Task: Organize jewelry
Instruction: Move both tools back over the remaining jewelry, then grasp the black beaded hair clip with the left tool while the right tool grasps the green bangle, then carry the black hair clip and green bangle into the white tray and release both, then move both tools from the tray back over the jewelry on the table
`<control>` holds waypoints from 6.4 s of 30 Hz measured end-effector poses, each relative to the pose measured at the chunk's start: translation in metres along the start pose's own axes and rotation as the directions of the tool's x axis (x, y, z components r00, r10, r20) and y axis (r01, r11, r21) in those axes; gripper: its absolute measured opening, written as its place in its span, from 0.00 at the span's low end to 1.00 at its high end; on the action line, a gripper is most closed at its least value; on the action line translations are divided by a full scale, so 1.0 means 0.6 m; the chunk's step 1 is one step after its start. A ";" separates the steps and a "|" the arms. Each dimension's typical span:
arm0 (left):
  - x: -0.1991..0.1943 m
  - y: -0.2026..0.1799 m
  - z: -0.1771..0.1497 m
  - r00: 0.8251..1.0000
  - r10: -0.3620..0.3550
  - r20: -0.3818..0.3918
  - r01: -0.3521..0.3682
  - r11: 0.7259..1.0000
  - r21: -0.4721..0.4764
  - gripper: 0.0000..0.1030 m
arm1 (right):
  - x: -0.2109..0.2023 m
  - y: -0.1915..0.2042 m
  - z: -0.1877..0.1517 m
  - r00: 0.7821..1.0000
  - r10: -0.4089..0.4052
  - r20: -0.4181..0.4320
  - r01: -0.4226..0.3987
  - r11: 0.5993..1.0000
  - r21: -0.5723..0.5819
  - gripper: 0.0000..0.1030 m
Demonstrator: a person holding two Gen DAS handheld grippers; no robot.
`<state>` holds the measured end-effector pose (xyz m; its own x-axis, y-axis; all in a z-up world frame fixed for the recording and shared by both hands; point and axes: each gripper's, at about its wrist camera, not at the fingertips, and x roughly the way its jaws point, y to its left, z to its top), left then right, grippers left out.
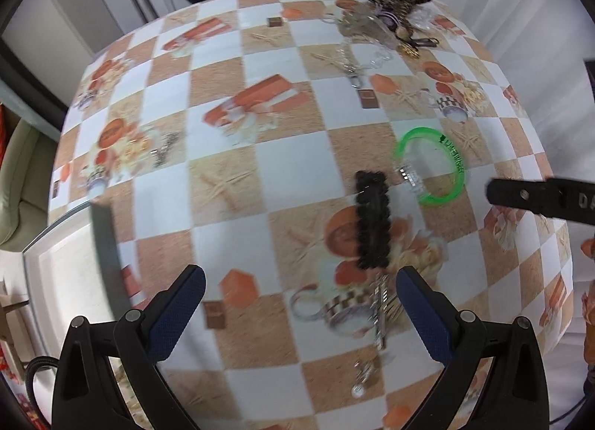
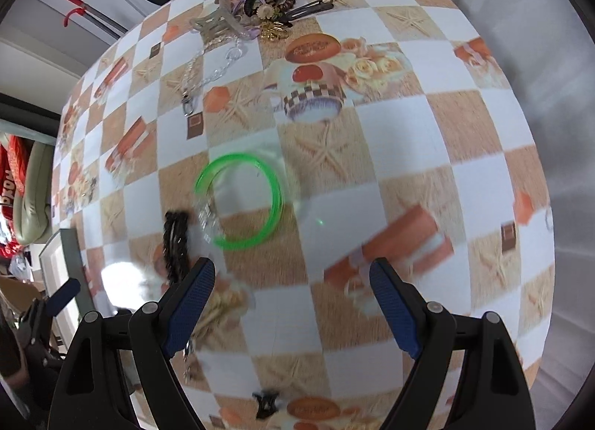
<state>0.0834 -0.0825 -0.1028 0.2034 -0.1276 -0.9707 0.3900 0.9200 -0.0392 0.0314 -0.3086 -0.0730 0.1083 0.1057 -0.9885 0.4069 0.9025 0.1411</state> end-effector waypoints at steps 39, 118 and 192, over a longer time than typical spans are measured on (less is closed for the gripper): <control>0.051 -0.082 0.059 0.997 -0.076 -0.005 0.076 0.995 0.068 0.34 | 0.041 0.023 0.041 0.997 -0.051 0.052 0.056 0.992 -0.109 0.06; -0.101 0.452 -0.243 0.984 0.138 0.114 -0.063 0.863 -0.502 0.34 | 0.063 0.628 -0.116 0.981 0.142 -0.132 -0.192 0.808 -0.556 0.06; -0.094 0.191 -0.142 0.993 0.095 0.068 -0.085 0.988 -0.131 1.00 | -0.039 0.110 -0.126 0.996 0.086 -0.005 -0.086 0.996 0.016 0.86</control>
<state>0.0401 0.0616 -0.0728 0.3002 -0.0645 -0.9517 0.2498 0.9682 0.0131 -0.0131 -0.2201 -0.0446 0.1384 0.1854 -0.9729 0.4109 0.8830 0.2268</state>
